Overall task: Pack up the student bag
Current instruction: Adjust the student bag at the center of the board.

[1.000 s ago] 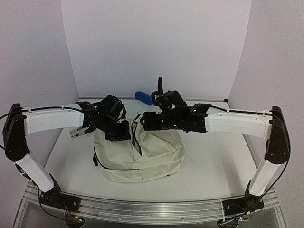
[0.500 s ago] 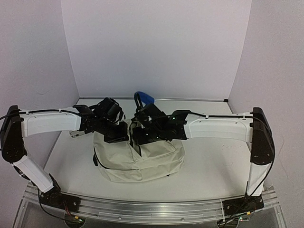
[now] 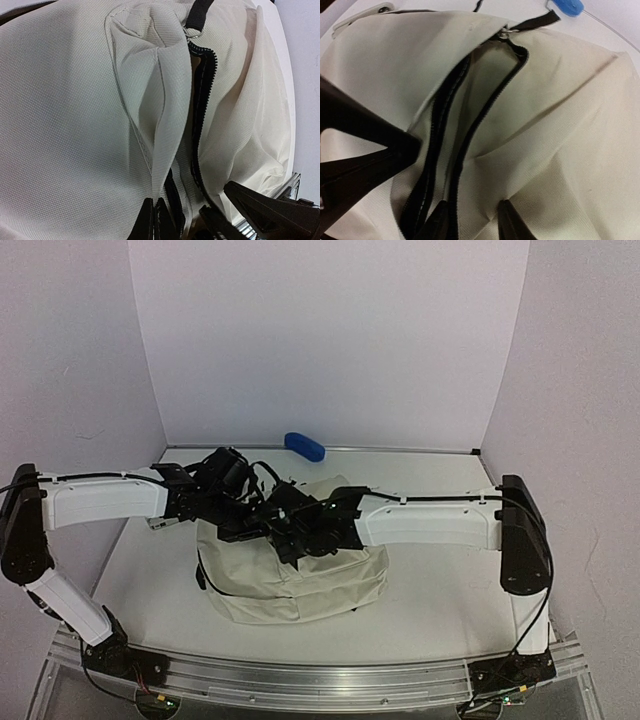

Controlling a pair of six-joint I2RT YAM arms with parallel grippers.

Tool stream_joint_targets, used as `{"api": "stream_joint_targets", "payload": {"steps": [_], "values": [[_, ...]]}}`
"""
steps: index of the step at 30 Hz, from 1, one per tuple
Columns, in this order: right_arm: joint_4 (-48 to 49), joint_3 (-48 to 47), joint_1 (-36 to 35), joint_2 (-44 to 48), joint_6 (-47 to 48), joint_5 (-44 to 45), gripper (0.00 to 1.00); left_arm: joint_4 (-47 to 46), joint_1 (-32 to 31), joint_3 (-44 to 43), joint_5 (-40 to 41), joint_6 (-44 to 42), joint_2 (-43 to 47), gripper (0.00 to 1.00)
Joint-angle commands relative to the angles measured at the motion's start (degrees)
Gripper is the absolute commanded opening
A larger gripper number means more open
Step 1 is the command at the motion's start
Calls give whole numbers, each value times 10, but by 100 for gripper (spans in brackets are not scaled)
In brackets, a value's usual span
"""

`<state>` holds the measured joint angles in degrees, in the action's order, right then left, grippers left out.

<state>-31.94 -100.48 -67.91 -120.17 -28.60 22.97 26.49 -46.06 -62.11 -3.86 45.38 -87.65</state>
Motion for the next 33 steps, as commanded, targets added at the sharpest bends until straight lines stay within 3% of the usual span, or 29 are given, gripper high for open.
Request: {"api": "stream_joint_targets", "payload": {"steps": [1, 4, 11, 17, 19, 24, 26, 29, 33], "values": [[-18, -24, -6, 15, -27, 82, 10, -3, 6, 9, 20, 8, 25, 0], [14, 2, -6, 56, -60, 93, 0, -34, 6, 16, 3, 8, 29, 0], [123, 120, -7, 186, -116, 132, 0, -68, 6, 16, -3, 12, 35, 0], [244, 207, -6, 254, -109, 94, 0, -93, 6, 16, -16, 15, 27, 1], [245, 205, -6, 247, -109, 83, 0, -111, 6, 14, -25, 10, 27, 7], [246, 204, -6, 237, -116, 69, 0, -177, 6, 20, -61, -14, 60, 43], [246, 203, -6, 237, -117, 69, 0, -189, 6, 27, -68, -19, 76, 50], [246, 202, -5, 237, -116, 73, 0, -169, 6, 29, -62, -19, 84, 52], [246, 202, -5, 239, -116, 75, 0, -144, 6, 34, -60, 3, 81, 43]]}}
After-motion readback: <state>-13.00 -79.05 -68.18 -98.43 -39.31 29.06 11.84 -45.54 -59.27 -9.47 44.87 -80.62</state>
